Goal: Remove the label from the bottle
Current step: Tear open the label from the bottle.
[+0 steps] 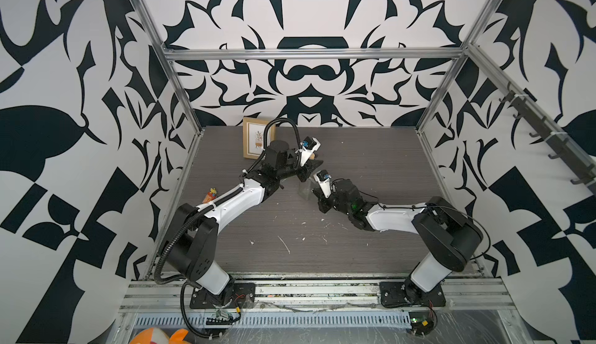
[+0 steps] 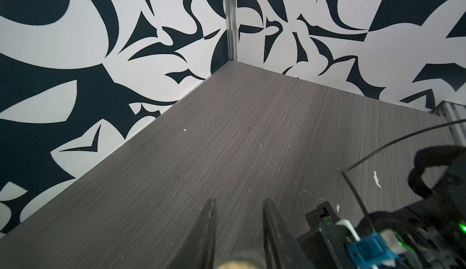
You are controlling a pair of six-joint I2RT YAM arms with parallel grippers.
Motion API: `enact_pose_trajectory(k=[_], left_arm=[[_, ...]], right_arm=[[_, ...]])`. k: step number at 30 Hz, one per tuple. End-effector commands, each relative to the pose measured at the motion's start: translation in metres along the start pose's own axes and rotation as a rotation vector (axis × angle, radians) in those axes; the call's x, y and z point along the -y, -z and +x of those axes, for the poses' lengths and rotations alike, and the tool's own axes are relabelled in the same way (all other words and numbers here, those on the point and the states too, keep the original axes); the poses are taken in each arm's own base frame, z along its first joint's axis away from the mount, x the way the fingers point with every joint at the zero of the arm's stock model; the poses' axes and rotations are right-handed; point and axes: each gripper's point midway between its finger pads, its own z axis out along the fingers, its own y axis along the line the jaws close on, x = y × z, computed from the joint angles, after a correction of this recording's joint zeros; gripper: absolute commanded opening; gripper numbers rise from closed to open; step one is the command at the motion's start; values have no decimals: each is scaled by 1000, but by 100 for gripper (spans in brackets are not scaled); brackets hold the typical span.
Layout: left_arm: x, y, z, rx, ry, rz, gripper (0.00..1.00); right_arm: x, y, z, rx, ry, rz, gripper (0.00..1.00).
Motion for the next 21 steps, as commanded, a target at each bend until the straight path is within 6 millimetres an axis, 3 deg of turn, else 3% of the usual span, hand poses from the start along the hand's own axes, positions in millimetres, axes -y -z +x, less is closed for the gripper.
enact_pose_trajectory(k=[1, 21], left_arm=[[27, -1, 110, -332, 115, 83, 0], [30, 3, 114, -344, 98, 92, 0]], right_arm=[[18, 5, -17, 37, 6, 96, 0], [30, 17, -12, 32, 34, 172, 0]])
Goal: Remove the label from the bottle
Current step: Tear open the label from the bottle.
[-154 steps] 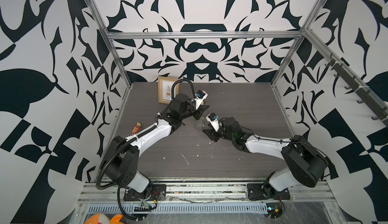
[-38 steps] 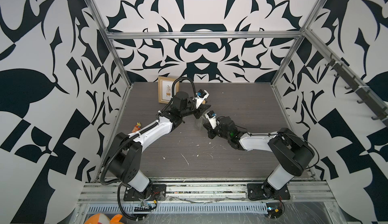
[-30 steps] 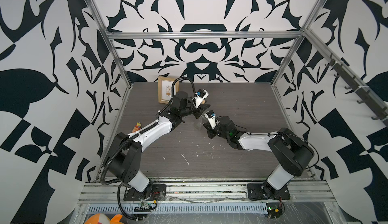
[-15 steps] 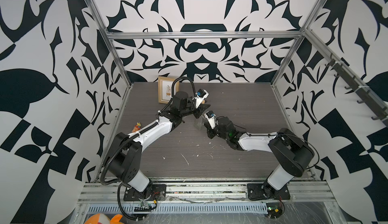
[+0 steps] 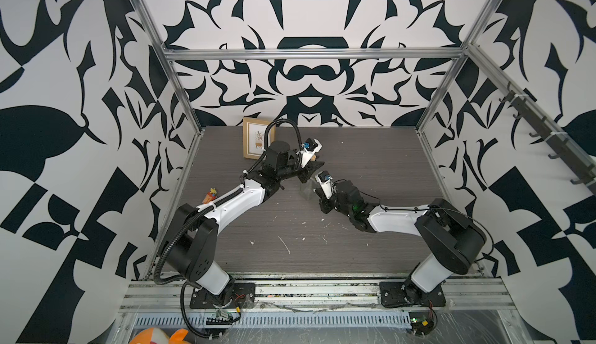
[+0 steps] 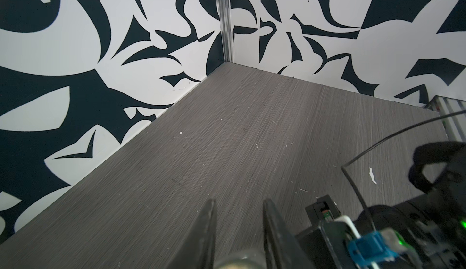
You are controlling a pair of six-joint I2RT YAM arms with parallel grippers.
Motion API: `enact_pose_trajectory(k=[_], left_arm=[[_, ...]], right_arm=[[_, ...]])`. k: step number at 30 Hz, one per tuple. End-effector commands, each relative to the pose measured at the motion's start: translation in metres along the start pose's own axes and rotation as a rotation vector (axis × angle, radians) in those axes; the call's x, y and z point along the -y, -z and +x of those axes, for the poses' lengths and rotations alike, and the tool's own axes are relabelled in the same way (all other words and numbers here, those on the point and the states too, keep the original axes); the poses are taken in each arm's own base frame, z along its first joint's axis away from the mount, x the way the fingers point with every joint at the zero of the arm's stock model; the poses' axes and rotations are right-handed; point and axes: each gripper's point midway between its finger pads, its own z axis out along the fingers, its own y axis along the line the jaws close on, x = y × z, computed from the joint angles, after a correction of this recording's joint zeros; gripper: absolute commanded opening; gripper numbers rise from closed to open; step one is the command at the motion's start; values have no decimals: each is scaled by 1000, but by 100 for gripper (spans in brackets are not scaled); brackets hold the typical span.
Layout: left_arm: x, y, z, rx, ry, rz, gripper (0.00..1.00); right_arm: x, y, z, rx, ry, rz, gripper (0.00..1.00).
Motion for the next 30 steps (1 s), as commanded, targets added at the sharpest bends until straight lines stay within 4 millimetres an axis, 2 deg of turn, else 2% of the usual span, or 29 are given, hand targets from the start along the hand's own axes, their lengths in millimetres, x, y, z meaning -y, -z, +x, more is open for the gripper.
enact_pose_trajectory(k=[1, 13, 30], left_arm=[[27, 3, 114, -347, 129, 80, 0], [31, 5, 115, -361, 115, 110, 0], [18, 7, 118, -407, 169, 90, 0]], right_arm=[[23, 9, -15, 36, 4, 113, 0], [31, 14, -16, 50, 2, 151, 0], [27, 24, -12, 68, -3, 107, 0]])
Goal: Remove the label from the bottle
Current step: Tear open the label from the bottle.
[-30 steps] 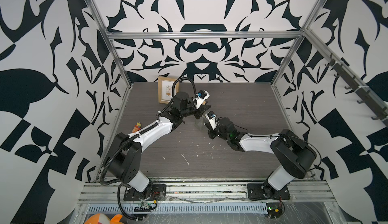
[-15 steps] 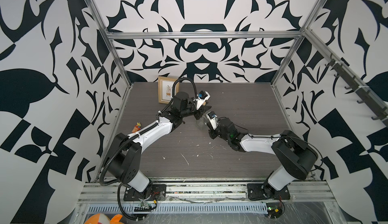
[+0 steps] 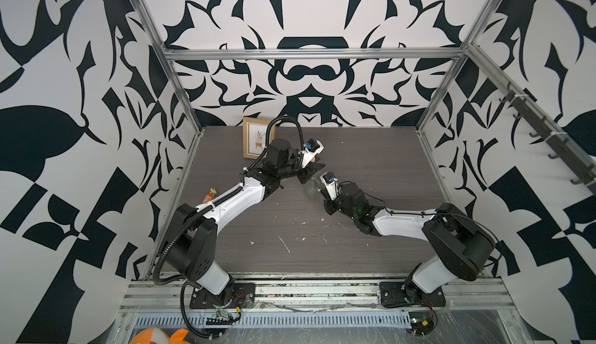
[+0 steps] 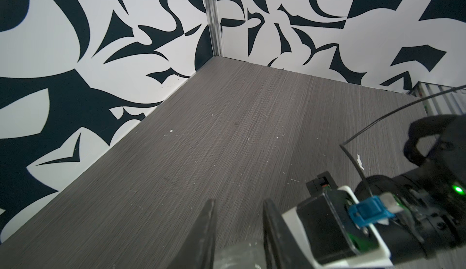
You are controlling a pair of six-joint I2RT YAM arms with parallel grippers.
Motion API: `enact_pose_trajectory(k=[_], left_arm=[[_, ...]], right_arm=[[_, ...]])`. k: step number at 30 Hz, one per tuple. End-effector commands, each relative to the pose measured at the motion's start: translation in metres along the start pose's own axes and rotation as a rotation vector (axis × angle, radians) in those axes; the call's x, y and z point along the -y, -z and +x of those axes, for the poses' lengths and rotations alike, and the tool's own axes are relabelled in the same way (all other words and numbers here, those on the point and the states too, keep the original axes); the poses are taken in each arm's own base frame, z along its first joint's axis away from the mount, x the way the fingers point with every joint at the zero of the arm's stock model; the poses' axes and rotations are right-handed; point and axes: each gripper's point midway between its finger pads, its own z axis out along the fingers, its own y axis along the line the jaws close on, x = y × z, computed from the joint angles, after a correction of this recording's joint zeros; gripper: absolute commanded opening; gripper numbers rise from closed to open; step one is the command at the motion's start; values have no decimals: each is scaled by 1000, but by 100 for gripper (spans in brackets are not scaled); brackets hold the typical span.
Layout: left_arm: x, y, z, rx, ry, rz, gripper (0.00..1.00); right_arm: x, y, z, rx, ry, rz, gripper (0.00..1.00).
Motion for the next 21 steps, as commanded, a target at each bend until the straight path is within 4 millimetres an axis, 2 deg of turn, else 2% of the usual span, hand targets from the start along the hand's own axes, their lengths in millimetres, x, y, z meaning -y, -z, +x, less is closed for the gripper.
enact_pose_trajectory(k=[1, 21], left_arm=[[17, -1, 115, -361, 186, 51, 0], [20, 7, 114, -389, 71, 74, 0]], right_arm=[[15, 8, -16, 57, -9, 58, 0], [19, 10, -16, 67, -17, 67, 0]])
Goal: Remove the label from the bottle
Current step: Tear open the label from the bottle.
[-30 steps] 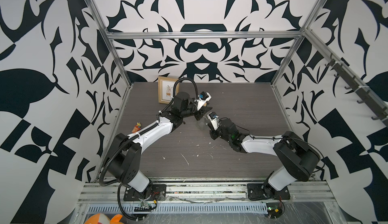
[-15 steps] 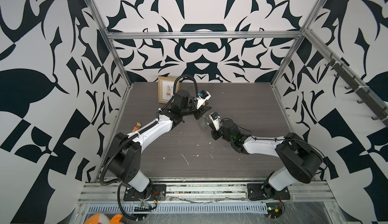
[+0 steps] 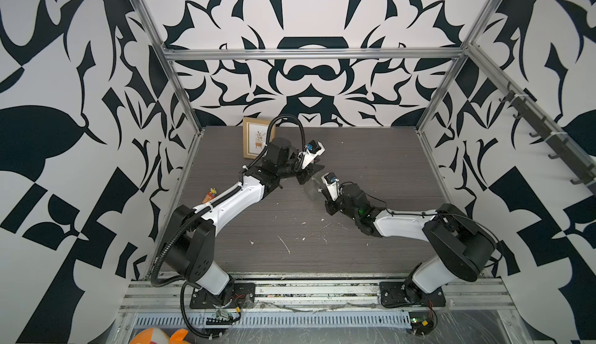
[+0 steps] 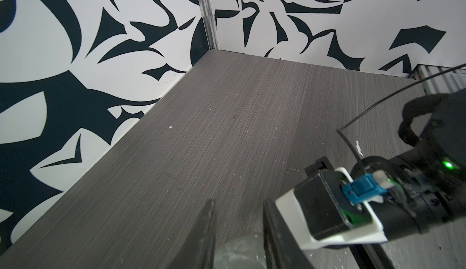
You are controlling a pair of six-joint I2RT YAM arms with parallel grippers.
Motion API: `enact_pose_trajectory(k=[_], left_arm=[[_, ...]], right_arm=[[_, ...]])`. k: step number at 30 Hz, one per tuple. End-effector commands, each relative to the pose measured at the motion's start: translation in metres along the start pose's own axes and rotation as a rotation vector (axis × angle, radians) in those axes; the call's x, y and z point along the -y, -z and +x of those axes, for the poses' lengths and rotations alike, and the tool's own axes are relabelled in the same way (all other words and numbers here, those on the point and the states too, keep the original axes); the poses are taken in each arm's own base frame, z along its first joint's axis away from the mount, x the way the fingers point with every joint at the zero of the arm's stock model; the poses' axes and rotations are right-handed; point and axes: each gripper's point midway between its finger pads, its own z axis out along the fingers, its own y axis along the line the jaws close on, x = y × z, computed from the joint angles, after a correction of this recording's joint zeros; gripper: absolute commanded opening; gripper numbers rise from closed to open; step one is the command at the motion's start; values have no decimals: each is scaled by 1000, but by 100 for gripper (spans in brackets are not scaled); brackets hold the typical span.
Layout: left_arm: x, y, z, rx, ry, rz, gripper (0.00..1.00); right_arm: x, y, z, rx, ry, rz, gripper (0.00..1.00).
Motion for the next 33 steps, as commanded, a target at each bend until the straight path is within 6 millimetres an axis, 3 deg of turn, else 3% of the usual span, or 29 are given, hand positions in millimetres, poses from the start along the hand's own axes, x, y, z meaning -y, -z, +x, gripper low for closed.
enact_pose_trajectory(k=[1, 16, 33], left_arm=[[22, -2, 110, -346, 129, 67, 0], [19, -7, 96, -350, 75, 115, 0], [18, -9, 95, -364, 61, 133, 0]], right_arm=[[16, 9, -18, 57, -14, 63, 0], [19, 14, -19, 66, -14, 68, 0], [22, 15, -15, 52, 4, 68, 0]])
